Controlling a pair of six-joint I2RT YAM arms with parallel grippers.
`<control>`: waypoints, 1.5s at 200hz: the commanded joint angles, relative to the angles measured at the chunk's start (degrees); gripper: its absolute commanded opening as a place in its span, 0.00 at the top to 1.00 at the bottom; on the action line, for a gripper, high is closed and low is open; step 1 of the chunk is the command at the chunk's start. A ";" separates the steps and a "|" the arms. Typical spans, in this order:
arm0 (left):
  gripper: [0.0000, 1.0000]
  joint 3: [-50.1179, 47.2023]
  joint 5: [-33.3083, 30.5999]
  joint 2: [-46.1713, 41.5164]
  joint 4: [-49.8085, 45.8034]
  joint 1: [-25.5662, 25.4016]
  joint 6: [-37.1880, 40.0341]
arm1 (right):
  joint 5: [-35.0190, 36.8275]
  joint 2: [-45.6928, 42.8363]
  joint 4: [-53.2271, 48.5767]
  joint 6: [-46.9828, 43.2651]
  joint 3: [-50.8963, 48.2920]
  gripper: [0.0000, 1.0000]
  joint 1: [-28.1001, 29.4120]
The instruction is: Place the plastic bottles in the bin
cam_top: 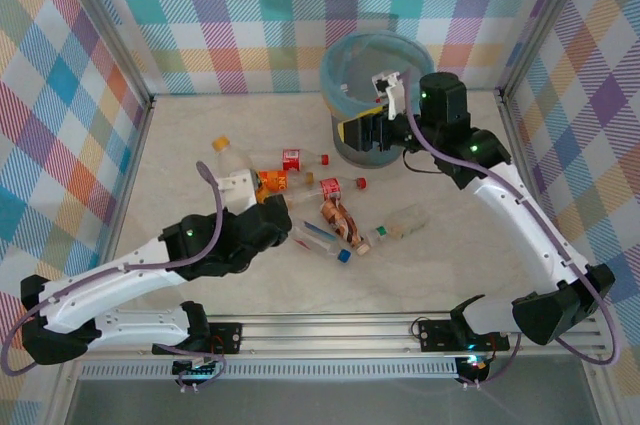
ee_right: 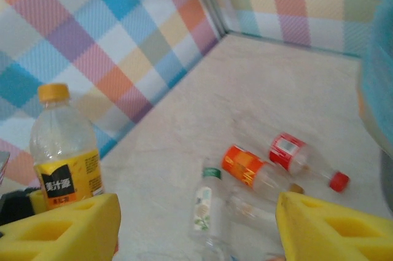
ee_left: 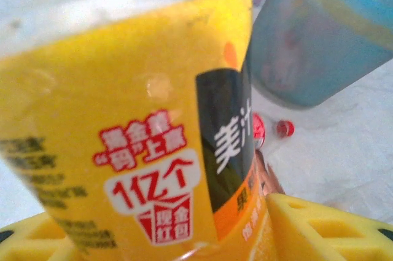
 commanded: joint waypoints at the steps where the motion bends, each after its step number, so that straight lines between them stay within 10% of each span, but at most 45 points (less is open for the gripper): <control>1: 0.41 3.46 -6.15 0.47 6.79 -0.67 26.84 | -9.09 0.28 5.19 2.30 3.91 0.32 -0.04; 69: 0.42 7.08 6.07 4.36 20.39 -0.63 57.27 | -19.32 3.89 6.37 2.91 12.82 0.30 2.06; 300: 0.43 3.92 16.26 2.24 22.76 -0.67 58.07 | -11.49 6.46 -3.29 -4.83 15.57 0.48 6.82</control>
